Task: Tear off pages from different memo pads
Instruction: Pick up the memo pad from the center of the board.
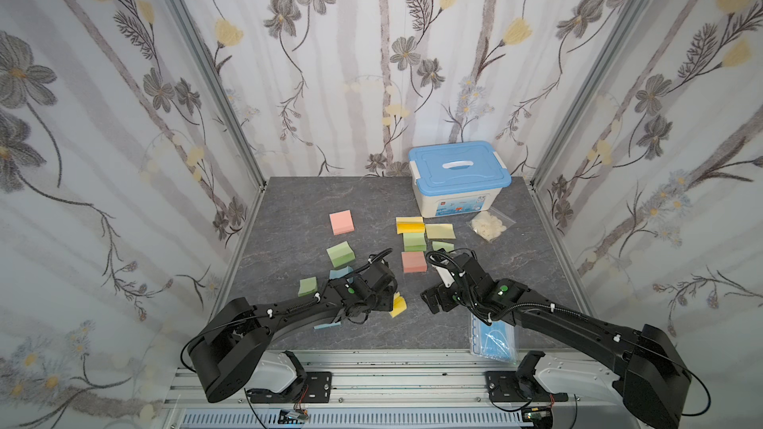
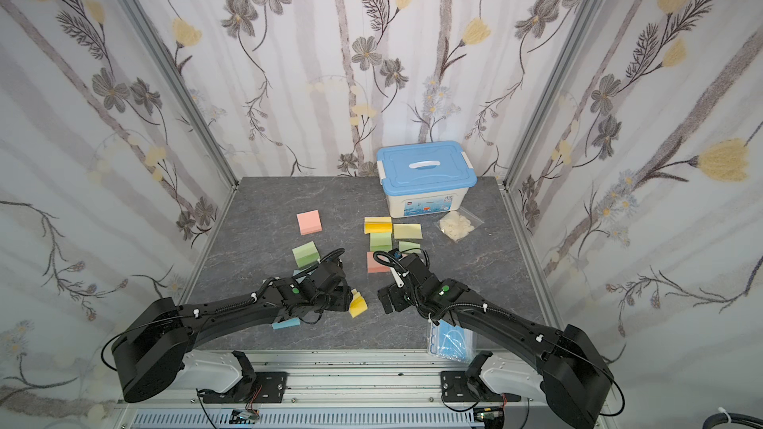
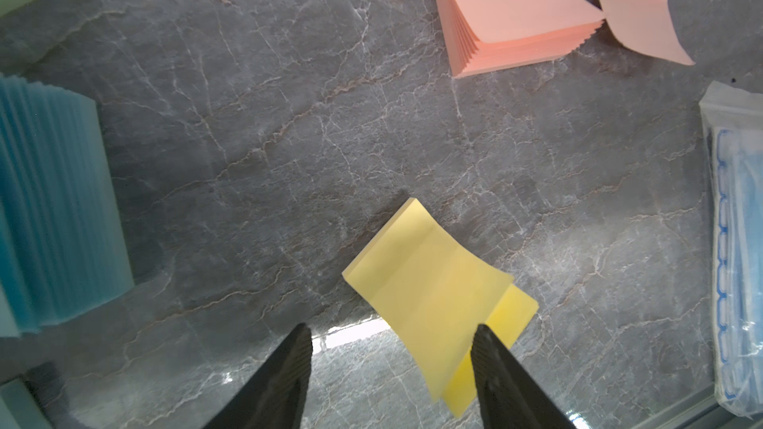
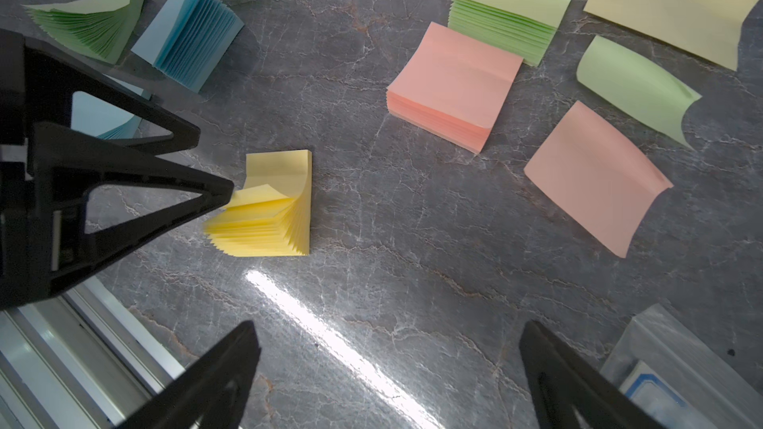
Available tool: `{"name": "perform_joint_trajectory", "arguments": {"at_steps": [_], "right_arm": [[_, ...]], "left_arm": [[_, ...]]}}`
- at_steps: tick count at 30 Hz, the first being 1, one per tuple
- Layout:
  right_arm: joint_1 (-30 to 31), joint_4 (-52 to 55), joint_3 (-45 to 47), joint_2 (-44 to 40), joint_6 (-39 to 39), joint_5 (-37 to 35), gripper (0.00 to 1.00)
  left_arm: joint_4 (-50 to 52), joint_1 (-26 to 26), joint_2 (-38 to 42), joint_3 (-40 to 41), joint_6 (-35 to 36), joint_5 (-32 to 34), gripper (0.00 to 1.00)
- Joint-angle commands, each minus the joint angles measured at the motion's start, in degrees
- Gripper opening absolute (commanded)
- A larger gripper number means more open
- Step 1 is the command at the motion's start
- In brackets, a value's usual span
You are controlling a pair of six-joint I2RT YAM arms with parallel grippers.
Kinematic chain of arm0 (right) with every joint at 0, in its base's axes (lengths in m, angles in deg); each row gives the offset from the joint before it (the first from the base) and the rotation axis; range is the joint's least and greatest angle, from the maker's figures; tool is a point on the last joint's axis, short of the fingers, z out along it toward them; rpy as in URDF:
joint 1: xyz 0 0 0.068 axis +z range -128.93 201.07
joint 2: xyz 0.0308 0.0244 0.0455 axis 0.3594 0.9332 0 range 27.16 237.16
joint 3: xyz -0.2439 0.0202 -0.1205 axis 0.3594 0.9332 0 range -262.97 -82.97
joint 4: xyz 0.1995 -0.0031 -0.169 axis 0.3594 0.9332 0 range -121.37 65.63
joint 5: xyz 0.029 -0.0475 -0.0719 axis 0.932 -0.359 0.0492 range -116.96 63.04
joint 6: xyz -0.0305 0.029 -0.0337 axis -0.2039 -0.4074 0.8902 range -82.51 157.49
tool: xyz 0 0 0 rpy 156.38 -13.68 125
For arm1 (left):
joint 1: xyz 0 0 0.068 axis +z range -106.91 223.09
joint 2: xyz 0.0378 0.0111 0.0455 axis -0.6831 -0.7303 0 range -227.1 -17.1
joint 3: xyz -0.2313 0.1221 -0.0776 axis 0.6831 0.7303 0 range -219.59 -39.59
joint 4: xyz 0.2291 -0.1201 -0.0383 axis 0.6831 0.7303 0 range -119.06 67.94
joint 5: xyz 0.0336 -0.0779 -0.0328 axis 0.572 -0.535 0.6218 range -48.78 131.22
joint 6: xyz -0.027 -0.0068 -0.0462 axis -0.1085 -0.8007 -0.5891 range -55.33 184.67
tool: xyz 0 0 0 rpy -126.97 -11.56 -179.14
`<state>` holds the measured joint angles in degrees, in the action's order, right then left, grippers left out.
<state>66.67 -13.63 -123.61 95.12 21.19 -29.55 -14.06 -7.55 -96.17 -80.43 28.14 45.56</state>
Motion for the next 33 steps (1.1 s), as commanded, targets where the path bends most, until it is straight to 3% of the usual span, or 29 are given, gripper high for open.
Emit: {"name": "perform_joint_trajectory", "arguments": {"at_steps": [1,20,27,33], "right_arm": [[1.10,-1.05,-1.47,2.35,-0.48,0.29,1.00],[3.18,-6.62,-12.17,22.34,-3.75,3.90,1.00],[3.18,-3.74,-16.75,29.57,1.26,4.12,1.00],[3.59,-1.76,-17.28,31.09,11.02,8.74,0.94]], "left_arm": [[0.94,0.15,0.74,0.19,0.32,2.13,0.65],[0.54,1.14,1.37,1.20,1.20,2.28,0.65],[1.49,1.67,4.00,2.16,1.55,3.44,0.65],[7.40,3.35,12.13,4.09,0.86,12.06,0.67]]}}
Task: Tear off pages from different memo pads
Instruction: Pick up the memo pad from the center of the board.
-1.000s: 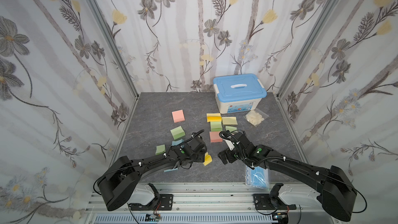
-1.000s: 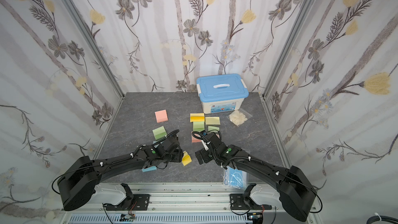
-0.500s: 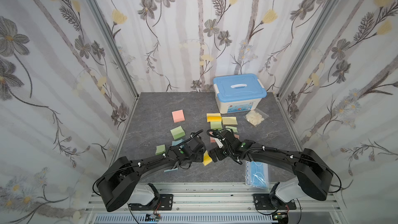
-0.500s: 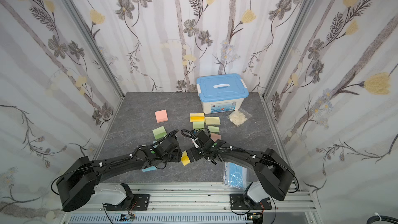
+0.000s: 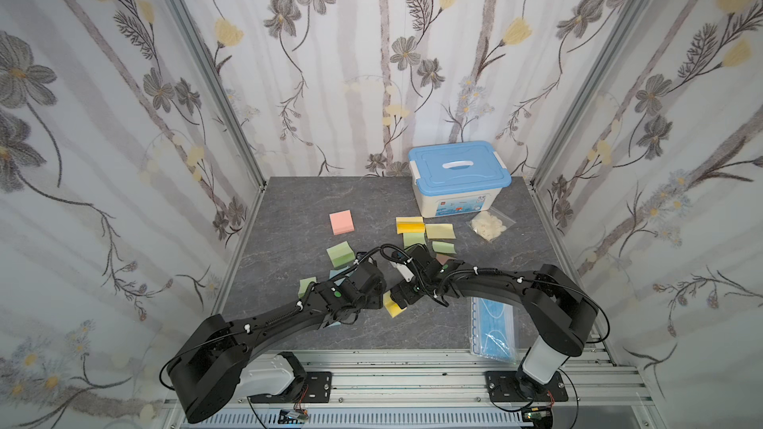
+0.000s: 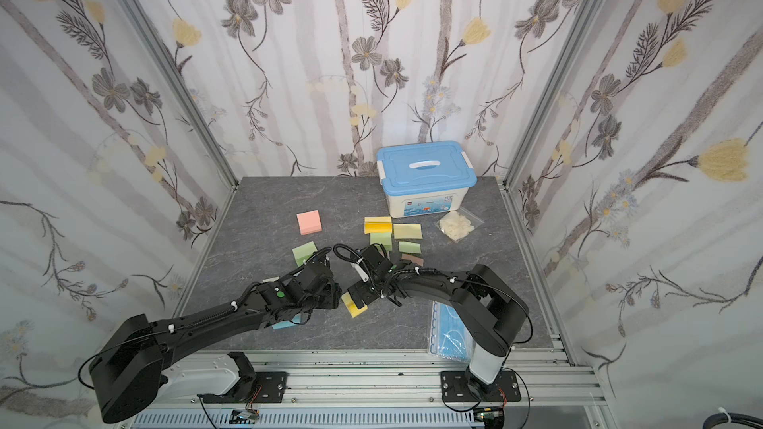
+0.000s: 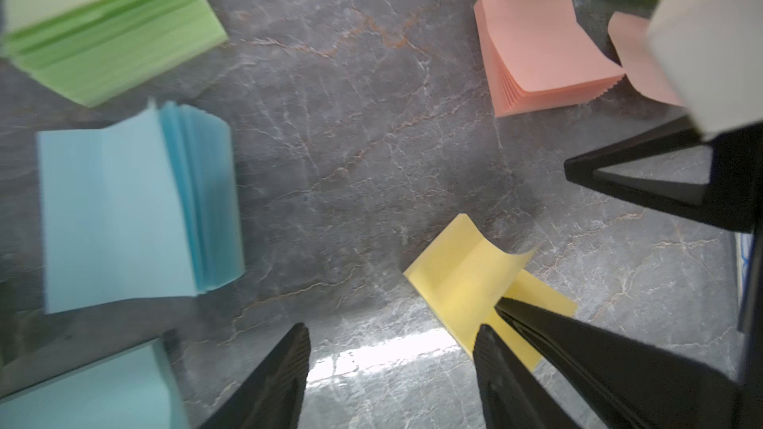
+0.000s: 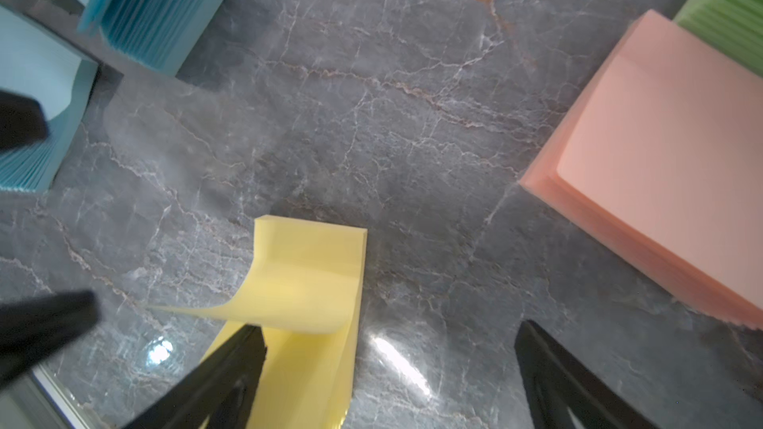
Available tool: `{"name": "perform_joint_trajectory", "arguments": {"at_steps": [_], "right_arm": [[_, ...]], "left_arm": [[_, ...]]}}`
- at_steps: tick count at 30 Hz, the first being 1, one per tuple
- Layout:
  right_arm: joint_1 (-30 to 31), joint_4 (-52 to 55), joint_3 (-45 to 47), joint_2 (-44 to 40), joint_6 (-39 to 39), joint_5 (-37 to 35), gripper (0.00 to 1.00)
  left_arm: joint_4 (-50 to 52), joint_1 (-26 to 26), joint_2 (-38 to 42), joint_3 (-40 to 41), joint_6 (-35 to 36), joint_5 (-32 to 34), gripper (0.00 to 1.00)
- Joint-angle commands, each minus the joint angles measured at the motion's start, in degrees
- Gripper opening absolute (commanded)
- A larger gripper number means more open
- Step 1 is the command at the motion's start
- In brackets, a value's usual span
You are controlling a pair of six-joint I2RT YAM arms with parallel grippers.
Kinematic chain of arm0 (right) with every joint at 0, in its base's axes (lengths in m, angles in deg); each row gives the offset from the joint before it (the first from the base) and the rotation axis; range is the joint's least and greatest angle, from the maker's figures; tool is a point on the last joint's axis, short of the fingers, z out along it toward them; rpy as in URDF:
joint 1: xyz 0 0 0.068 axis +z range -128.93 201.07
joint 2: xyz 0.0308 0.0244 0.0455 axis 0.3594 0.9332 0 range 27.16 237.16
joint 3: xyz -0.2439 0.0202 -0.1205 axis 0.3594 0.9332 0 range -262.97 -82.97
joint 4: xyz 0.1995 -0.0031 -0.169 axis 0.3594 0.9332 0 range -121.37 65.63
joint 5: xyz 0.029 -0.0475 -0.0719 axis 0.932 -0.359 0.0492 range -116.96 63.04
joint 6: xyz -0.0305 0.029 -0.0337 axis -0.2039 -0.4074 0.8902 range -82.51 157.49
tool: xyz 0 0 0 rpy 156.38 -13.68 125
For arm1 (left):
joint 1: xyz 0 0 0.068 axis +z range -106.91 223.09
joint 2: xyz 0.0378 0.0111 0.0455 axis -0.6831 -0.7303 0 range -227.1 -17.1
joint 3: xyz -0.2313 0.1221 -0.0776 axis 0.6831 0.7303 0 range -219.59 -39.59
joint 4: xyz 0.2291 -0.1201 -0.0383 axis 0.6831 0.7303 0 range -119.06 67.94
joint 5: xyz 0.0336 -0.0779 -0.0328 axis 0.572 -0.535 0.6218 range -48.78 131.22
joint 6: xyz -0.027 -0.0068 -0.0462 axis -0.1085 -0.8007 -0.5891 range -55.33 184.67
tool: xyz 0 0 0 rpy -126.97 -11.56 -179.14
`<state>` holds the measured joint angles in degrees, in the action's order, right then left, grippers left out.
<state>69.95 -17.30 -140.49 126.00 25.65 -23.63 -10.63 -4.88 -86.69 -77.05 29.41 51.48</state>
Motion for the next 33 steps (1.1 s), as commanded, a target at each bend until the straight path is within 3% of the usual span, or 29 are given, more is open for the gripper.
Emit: {"name": "perform_joint_trajectory", "arguments": {"at_steps": [1,10,19,27,30,32,33], "right_arm": [[0.57,2.29,-0.43,0.26,8.76,2.65,0.94],[3.32,3.76,-4.68,4.55,28.41,-4.69,0.79],[6.83,4.34,-7.74,7.42,44.15,-6.59,0.40],[7.50,4.39,-7.17,5.67,52.27,-3.99,0.38],[7.63,4.37,-6.47,4.73,55.34,-1.60,0.20],[7.63,4.92,-6.76,4.48,56.27,-1.06,0.00],[7.55,5.87,-7.33,4.51,56.78,-0.97,0.00]], "left_arm": [[4.97,1.23,4.61,1.33,-0.56,7.41,0.67],[7.91,4.95,18.82,7.11,-1.81,8.52,0.69],[8.92,6.37,23.70,9.84,-1.63,7.13,0.71],[8.27,6.96,24.85,11.15,-0.91,6.71,0.71],[7.54,7.10,24.76,11.76,-0.88,6.45,0.71],[6.99,7.18,24.65,12.08,-0.86,6.06,0.71],[6.77,7.23,24.54,12.22,-0.79,5.87,0.72]]}}
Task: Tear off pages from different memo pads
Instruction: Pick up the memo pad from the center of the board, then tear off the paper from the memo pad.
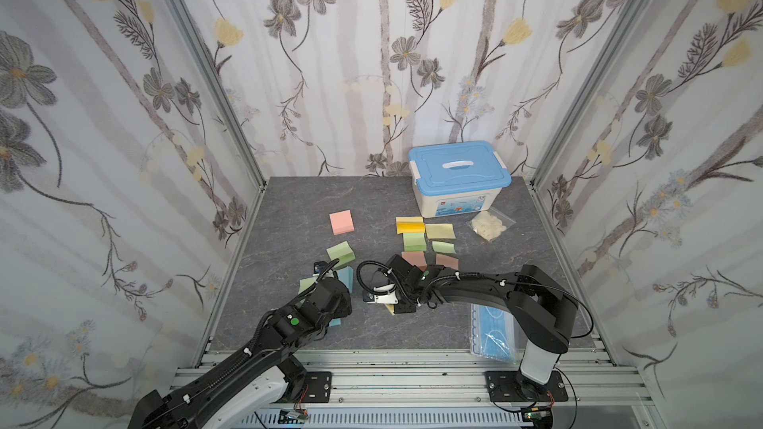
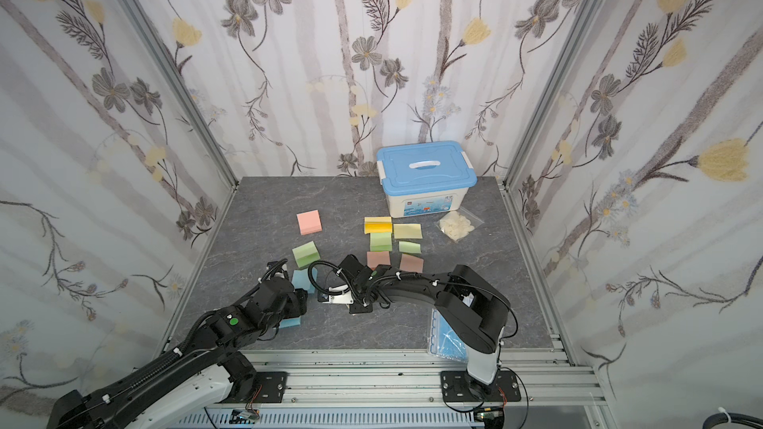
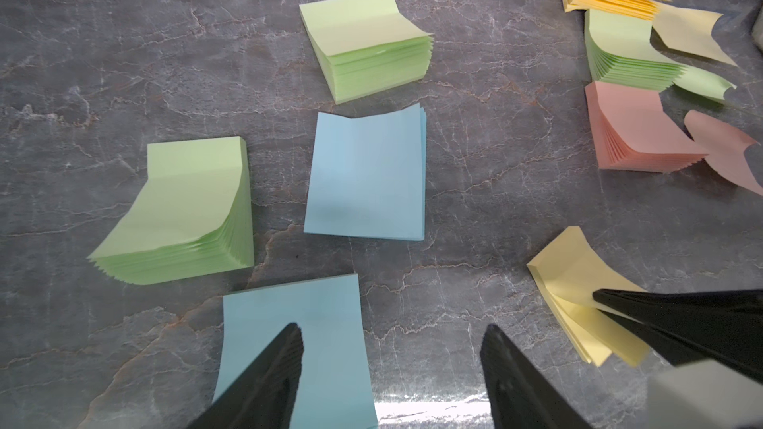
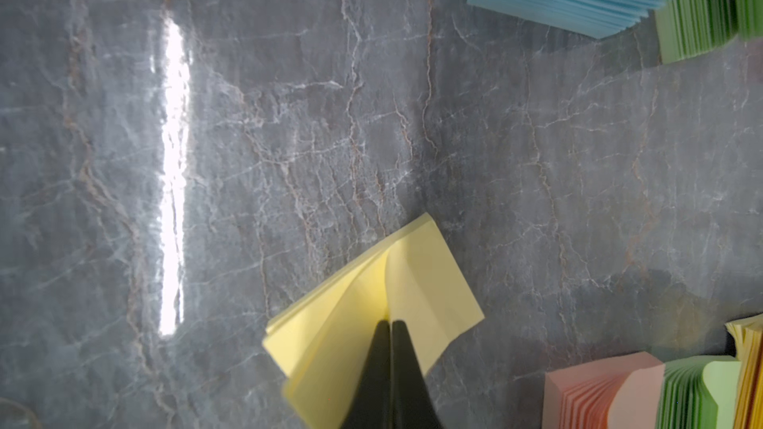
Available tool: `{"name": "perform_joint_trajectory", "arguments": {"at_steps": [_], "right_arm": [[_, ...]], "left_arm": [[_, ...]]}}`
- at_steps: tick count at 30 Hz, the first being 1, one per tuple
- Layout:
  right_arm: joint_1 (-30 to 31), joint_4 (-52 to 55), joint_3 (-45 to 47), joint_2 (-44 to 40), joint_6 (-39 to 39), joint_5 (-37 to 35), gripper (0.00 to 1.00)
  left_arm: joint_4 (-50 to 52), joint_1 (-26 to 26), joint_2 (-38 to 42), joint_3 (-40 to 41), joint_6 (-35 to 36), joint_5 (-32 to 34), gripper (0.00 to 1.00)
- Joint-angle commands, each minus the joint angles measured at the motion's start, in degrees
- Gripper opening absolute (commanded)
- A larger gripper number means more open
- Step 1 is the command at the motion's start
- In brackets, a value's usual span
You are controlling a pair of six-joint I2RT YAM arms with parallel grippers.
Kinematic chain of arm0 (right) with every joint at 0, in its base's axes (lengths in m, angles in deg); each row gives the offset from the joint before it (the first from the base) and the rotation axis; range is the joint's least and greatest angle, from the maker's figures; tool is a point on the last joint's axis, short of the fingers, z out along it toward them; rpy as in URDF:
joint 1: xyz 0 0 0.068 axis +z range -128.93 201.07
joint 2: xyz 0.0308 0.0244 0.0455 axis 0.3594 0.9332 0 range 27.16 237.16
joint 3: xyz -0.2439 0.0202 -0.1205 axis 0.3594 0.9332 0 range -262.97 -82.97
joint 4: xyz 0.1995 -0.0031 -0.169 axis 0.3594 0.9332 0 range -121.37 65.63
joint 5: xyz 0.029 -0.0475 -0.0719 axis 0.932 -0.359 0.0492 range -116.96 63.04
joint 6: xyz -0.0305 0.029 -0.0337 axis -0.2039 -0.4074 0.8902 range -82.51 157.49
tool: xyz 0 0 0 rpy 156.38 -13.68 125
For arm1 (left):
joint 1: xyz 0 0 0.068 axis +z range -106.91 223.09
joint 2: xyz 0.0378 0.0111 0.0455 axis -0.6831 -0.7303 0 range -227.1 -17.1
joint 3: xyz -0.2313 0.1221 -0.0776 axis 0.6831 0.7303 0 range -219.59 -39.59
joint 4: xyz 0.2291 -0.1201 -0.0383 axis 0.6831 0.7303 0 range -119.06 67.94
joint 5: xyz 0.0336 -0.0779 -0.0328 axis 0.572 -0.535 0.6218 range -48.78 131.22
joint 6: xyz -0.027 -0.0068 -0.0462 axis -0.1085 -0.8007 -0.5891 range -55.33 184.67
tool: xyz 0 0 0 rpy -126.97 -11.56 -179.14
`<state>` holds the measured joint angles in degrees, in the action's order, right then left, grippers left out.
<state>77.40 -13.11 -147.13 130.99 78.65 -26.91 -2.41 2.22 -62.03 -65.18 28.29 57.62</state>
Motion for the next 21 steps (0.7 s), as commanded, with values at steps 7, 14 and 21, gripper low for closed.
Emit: {"name": "perform_joint_trajectory", "arguments": {"at_steps": [7,14,21], "right_arm": [[-1.55,3.71,-0.71,-4.65,4.28,4.87,0.00],[-3.38,2.51,1.56,-14.55,-0.59,10.64,0.00],[-5.10,0.66,4.54,-21.69,-4.99,16.76,0.00]], "left_arm": [[-7.56,0.26,-0.25,1.26,3.28,-8.12,0.72],[-20.90,0.17,1.31,2.85,6.59,-26.13,0.76],[-27.04,0.15,8.59,5.04,6.75,-30.51,0.81]]}}
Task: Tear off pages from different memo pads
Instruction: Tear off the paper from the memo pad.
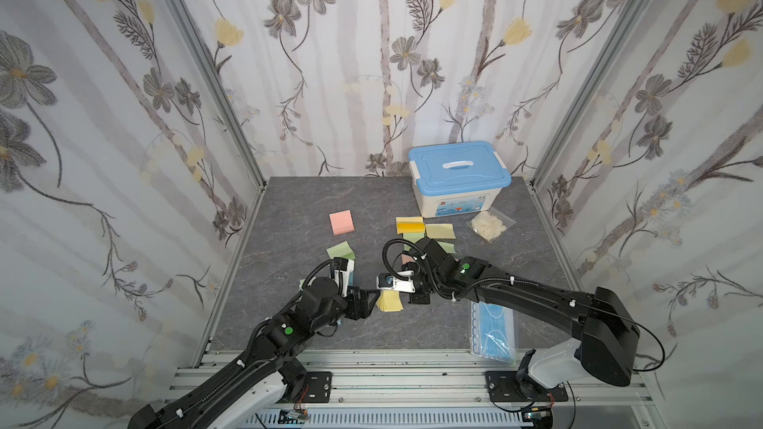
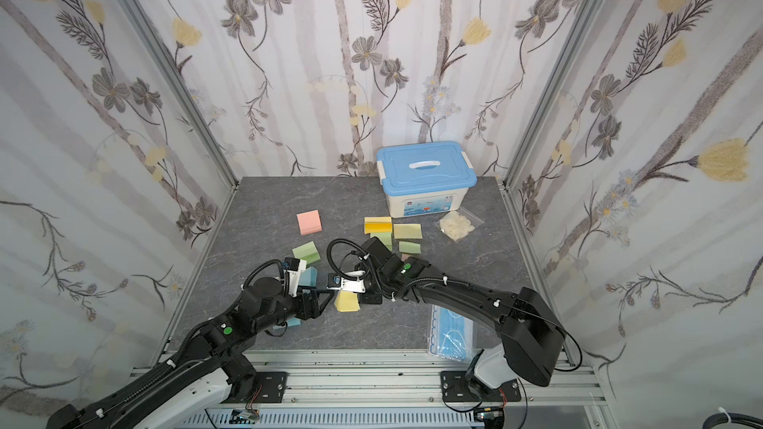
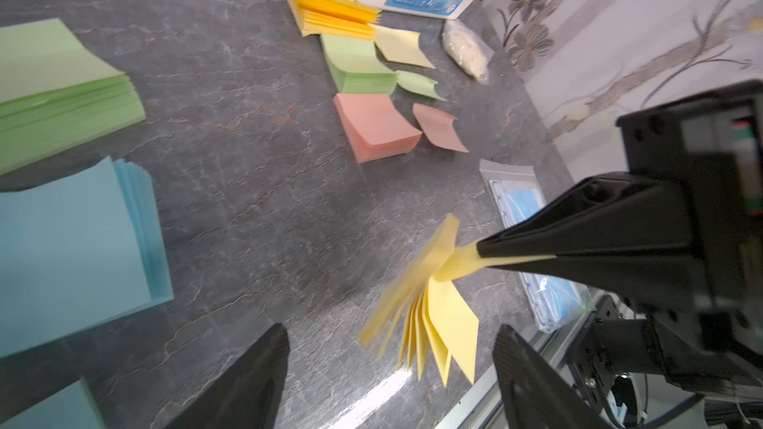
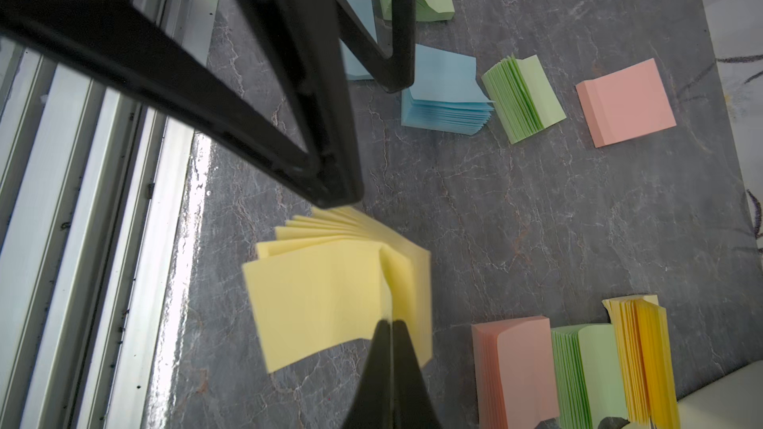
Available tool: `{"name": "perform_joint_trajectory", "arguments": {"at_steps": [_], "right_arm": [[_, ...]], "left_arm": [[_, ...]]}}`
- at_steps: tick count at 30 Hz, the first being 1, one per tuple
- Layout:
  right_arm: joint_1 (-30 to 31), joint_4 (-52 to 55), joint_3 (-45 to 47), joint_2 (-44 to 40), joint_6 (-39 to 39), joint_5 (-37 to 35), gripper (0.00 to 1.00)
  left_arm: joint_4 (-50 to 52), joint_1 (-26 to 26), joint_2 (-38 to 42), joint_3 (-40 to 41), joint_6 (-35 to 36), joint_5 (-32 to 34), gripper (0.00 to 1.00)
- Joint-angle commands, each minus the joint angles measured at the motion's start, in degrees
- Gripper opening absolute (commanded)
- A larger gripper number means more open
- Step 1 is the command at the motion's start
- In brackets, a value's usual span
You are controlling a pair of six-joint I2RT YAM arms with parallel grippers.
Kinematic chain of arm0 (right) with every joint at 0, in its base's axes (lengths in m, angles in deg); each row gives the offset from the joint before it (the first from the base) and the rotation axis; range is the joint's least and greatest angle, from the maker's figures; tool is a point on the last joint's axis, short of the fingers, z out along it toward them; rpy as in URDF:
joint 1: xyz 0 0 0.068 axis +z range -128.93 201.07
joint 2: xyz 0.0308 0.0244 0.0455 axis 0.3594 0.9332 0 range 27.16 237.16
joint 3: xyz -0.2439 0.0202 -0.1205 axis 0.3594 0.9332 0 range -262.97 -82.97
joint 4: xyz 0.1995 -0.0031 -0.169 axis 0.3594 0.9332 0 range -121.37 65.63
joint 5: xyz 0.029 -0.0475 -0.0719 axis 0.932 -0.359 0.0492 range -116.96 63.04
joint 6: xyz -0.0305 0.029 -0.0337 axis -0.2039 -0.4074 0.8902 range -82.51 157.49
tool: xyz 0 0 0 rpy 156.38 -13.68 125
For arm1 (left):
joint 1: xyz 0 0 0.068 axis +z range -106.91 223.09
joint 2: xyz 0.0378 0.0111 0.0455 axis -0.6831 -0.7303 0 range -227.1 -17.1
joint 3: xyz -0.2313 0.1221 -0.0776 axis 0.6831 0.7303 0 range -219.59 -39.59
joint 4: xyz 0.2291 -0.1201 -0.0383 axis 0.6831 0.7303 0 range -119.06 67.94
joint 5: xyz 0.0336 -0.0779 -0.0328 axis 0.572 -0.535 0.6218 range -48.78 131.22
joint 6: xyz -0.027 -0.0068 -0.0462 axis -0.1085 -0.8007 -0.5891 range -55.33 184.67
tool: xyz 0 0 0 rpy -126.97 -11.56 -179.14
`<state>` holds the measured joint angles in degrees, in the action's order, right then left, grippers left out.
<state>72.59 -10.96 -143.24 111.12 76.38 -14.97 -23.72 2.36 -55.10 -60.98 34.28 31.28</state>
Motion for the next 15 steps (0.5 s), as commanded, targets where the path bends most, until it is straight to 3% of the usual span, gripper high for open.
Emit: {"name": "perform_joint_trajectory", "arguments": {"at_steps": [1,15], "right_arm": [[-0.29,-1.59,0.89,-2.55,-3.28,5.78,0.00],[-0.29,-7.65,5.68,-10.30,-9.91,17.40,0.00]], "left_arm": [[-6.50,0.08,2.47,1.16,0.65,-4.95,0.81],[-14.24,-0.88,6.71,4.60,-2.61,-10.31,0.86]]}}
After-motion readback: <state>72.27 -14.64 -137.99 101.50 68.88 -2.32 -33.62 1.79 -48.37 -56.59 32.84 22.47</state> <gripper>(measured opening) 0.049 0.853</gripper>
